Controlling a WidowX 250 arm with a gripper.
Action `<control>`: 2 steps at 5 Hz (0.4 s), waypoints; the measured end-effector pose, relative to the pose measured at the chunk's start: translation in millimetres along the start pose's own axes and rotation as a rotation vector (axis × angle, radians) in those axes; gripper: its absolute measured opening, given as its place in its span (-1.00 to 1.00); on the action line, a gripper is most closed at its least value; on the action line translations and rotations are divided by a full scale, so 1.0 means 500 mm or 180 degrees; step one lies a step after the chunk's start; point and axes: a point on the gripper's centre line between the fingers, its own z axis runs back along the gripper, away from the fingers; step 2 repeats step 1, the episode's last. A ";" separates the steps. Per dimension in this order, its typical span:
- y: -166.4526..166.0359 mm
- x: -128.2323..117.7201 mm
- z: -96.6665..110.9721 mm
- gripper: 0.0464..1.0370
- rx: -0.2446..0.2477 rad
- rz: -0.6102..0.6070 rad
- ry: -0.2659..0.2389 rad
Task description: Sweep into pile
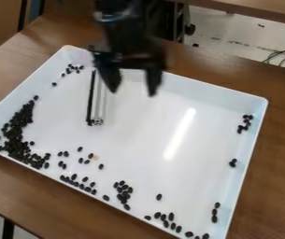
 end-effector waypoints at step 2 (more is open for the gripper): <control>-0.089 -0.055 0.013 0.92 -0.0110 -0.0251 0.0045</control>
